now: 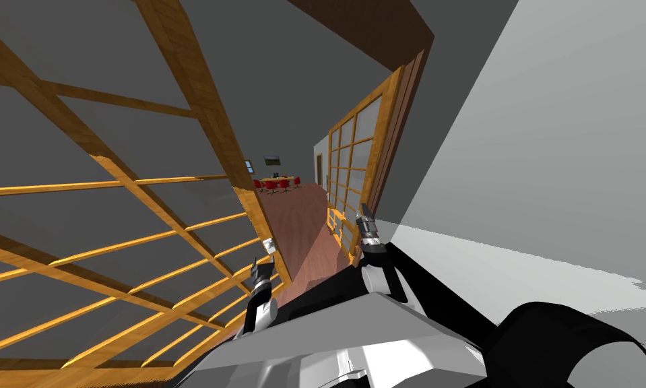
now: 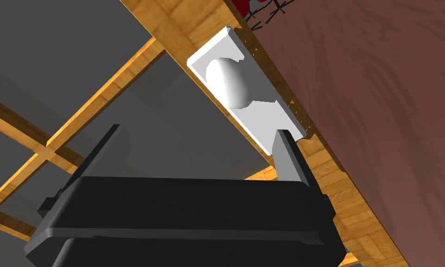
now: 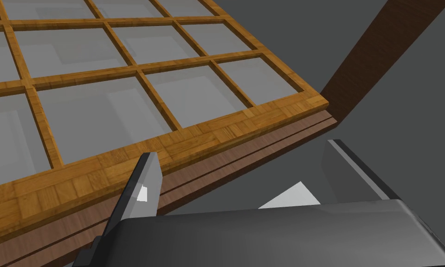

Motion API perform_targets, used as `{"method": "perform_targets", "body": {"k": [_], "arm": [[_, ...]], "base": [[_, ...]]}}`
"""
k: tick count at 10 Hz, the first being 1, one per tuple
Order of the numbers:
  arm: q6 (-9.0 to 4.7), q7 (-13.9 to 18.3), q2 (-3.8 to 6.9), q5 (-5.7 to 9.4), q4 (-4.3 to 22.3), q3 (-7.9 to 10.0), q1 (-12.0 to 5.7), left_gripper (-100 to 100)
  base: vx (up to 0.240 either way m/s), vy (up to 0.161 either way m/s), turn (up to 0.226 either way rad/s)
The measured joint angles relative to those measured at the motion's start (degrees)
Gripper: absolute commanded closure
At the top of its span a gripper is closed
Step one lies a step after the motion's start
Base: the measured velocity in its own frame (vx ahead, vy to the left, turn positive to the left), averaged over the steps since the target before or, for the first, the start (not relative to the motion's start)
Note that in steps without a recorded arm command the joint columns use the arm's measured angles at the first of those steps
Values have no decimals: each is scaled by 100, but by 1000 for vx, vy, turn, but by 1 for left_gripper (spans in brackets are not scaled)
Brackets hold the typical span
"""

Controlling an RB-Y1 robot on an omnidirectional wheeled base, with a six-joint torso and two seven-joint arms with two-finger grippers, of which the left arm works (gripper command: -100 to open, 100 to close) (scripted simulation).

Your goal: Push the door open

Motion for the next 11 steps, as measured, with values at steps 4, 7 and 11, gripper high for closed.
{"method": "perform_targets", "body": {"k": [4, 7, 11], "arm": [[35, 575, -97, 156, -90, -34, 22, -100], [37, 1025, -176, 274, -107, -61, 12, -100], [46, 1646, -278, 418, -143, -94, 9, -100]], "base": [[-33, 12, -22], [-39, 12, -30], [-37, 11, -27]]}}
